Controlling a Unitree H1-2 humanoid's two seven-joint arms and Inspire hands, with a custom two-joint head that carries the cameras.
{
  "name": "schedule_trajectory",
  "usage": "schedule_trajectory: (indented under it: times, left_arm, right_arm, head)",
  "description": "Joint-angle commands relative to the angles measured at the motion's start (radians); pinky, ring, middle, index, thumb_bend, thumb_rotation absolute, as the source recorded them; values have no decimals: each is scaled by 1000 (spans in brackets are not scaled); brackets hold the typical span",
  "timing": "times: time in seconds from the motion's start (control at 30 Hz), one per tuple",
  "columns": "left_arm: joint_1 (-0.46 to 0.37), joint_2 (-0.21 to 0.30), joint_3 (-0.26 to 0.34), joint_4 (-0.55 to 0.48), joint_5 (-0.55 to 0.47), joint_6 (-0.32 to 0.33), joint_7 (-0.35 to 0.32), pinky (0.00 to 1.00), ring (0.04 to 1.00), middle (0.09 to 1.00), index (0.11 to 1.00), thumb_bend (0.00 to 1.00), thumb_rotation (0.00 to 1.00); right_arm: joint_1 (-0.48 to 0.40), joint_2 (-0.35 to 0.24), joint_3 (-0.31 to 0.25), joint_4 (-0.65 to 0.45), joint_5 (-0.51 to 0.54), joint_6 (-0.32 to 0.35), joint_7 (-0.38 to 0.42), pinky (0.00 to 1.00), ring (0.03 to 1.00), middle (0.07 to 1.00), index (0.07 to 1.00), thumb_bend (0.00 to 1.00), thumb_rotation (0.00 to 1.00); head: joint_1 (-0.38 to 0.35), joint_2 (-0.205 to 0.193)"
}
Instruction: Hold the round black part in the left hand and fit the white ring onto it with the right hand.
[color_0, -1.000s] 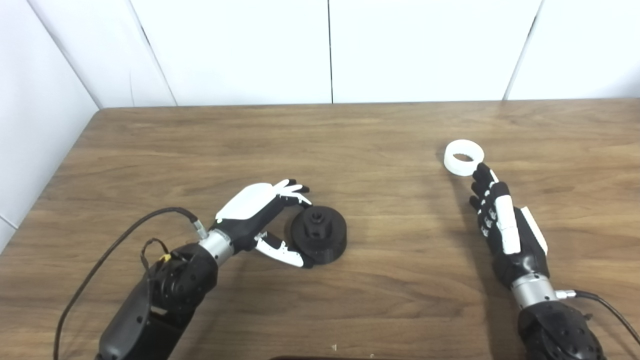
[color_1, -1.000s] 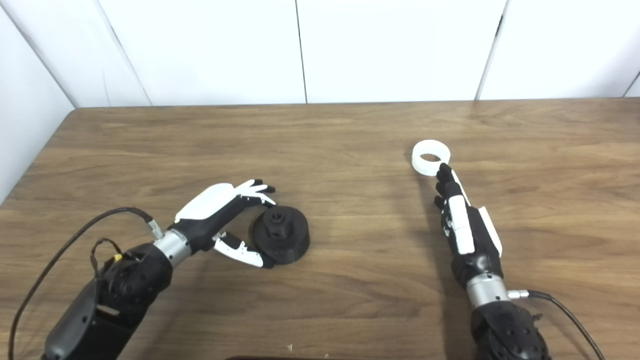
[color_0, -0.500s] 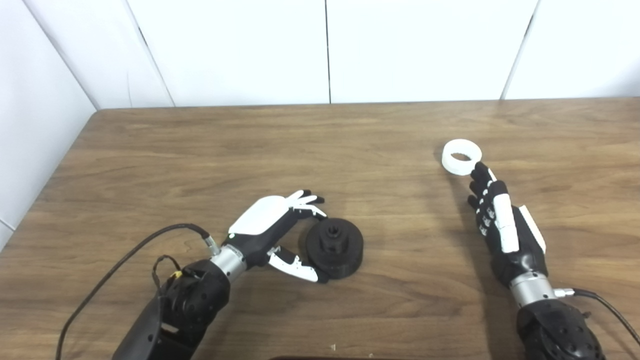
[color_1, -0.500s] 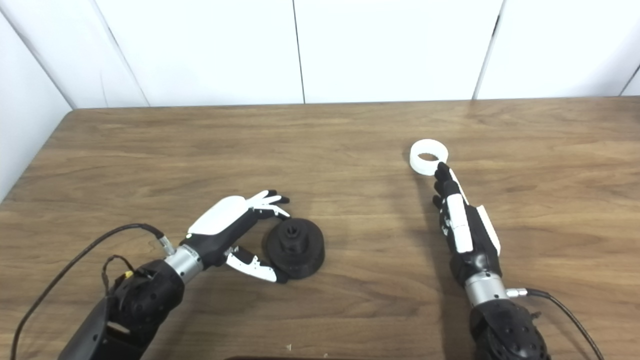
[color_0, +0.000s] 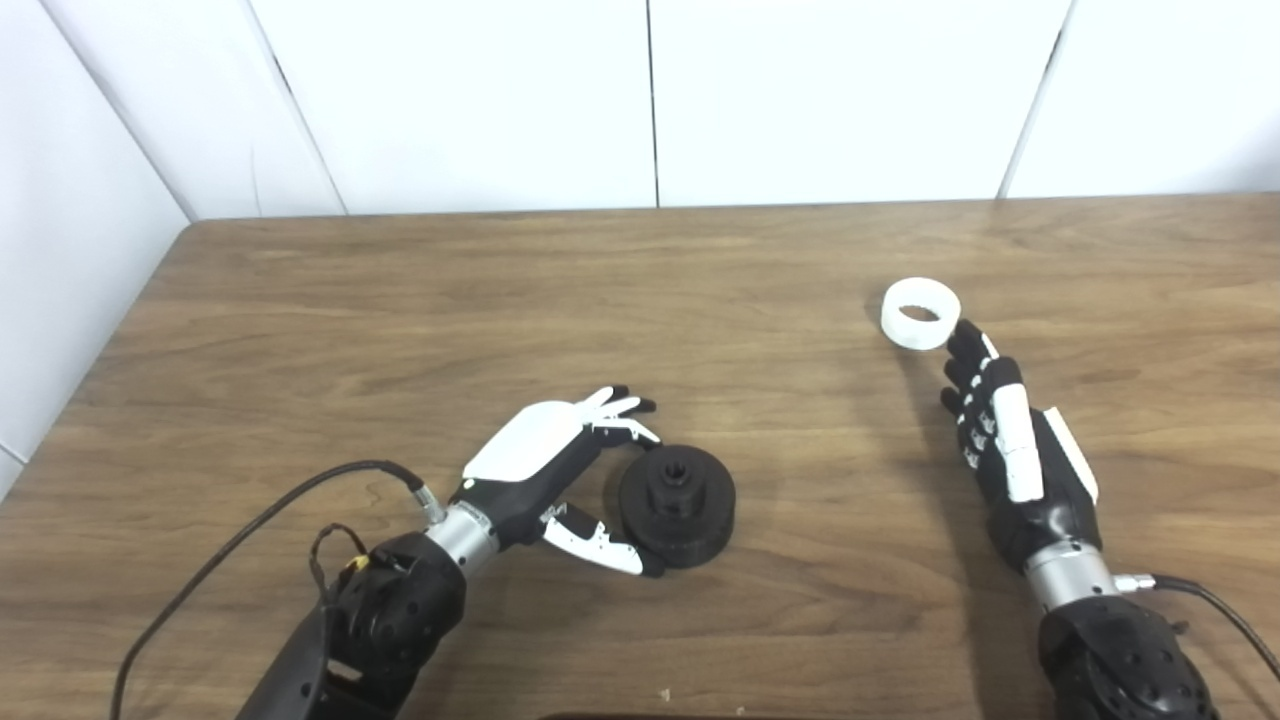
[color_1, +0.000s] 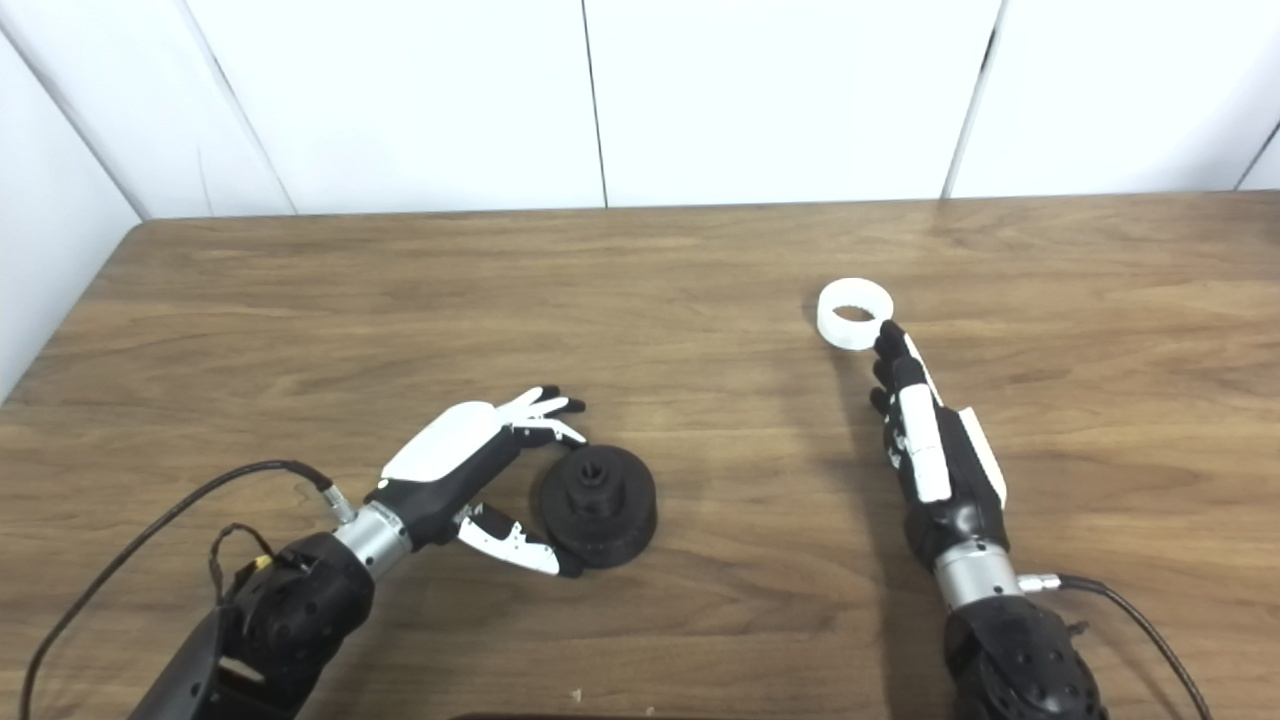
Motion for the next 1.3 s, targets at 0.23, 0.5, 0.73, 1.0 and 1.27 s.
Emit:
schedule_trajectory:
  times: [0.23, 0.5, 0.73, 1.0, 1.27]
  left_arm:
    - [-4, 11, 3, 1, 14, -17, -3, 932, 997, 937, 654, 775, 364]
    - [-9, 11, 10, 11, 11, -30, -2, 933, 995, 933, 645, 776, 363]
    - [-9, 6, 12, 20, 10, -29, -1, 920, 994, 935, 645, 781, 351]
    - [-7, 3, 10, 26, 15, -42, 6, 915, 990, 933, 649, 781, 357]
    - [-10, 0, 12, 29, 12, -41, 5, 916, 992, 934, 647, 780, 356]
  right_arm:
    - [-161, -91, 16, -66, -300, -20, -90, 800, 878, 890, 831, 692, 446]
    - [-328, -203, 74, 14, -502, 21, -76, 834, 893, 882, 735, 831, 352]
    - [-426, -243, 117, 156, -560, 24, -49, 985, 978, 915, 713, 896, 322]
    - [-481, -259, 156, 282, -589, 57, -19, 1000, 1000, 952, 708, 976, 320]
    - [-507, -281, 181, 354, -609, 61, 10, 1000, 1000, 970, 713, 998, 309]
  head:
    - [-9, -4]
    - [-15, -5]
    - [-23, -12]
    - [-28, -20]
    - [-29, -22]
